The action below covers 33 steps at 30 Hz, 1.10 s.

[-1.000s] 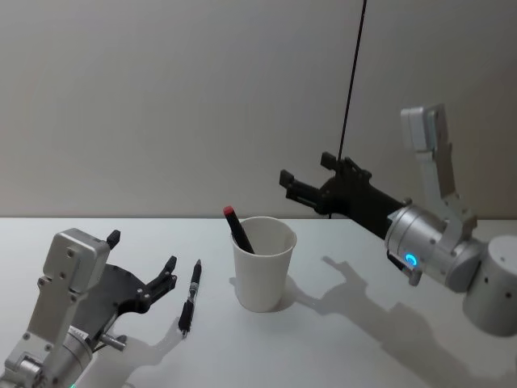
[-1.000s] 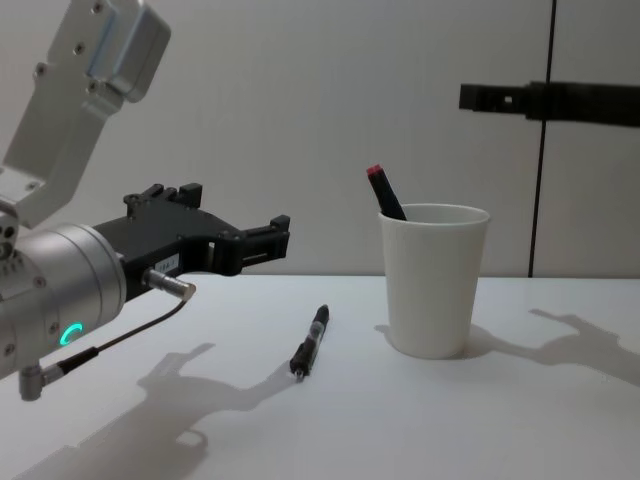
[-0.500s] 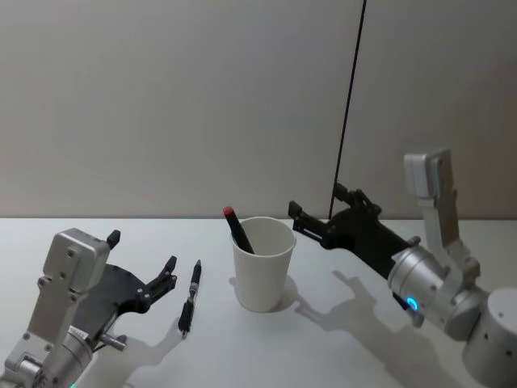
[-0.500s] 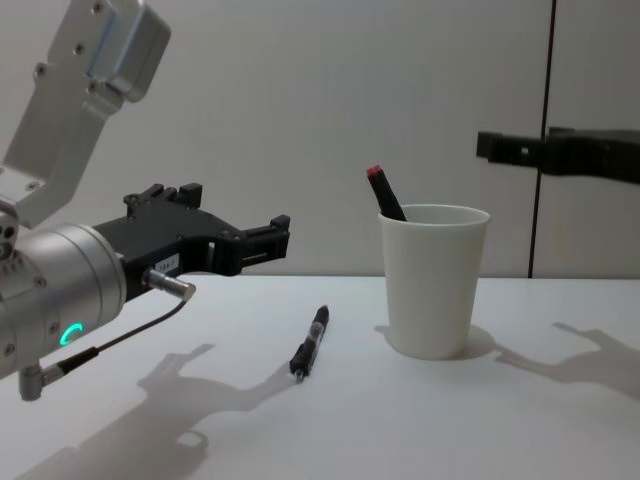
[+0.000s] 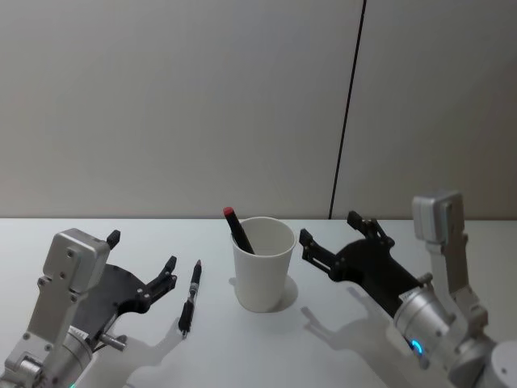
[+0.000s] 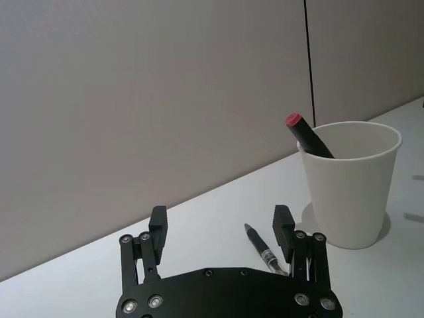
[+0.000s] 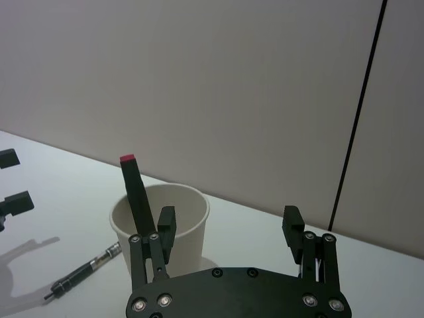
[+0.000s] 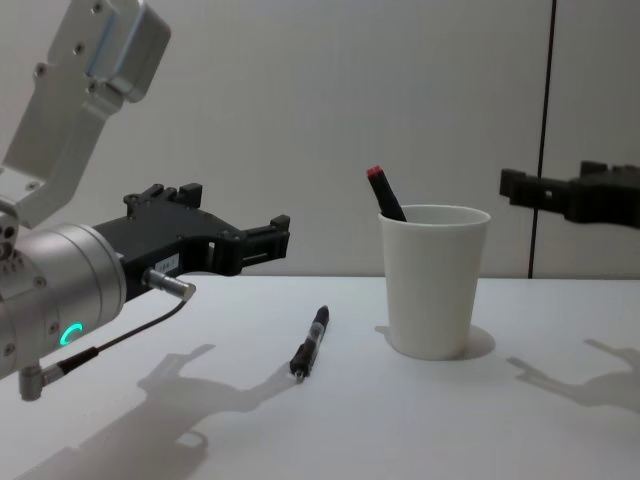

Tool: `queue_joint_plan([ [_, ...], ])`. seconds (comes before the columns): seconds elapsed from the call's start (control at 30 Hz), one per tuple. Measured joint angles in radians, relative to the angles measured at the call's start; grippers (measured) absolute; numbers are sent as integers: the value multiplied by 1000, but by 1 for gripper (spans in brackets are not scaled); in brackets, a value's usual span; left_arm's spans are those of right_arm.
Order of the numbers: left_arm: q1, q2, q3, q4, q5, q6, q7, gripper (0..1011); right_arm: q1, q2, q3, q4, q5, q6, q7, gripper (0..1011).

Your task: Place the pen into the pen holder.

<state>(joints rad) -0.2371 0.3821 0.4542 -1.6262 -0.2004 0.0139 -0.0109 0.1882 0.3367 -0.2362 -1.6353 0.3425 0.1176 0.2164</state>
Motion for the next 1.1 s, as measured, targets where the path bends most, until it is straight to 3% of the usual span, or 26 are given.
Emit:
queue_joint_plan([
  [0.67, 0, 0, 0, 0, 0, 0, 0, 1002, -187, 1, 10, -122, -51, -77, -138, 1001],
  [1.1, 0, 0, 0, 0, 0, 0, 0, 1002, -203, 1, 11, -131, -56, -84, -150, 1001],
])
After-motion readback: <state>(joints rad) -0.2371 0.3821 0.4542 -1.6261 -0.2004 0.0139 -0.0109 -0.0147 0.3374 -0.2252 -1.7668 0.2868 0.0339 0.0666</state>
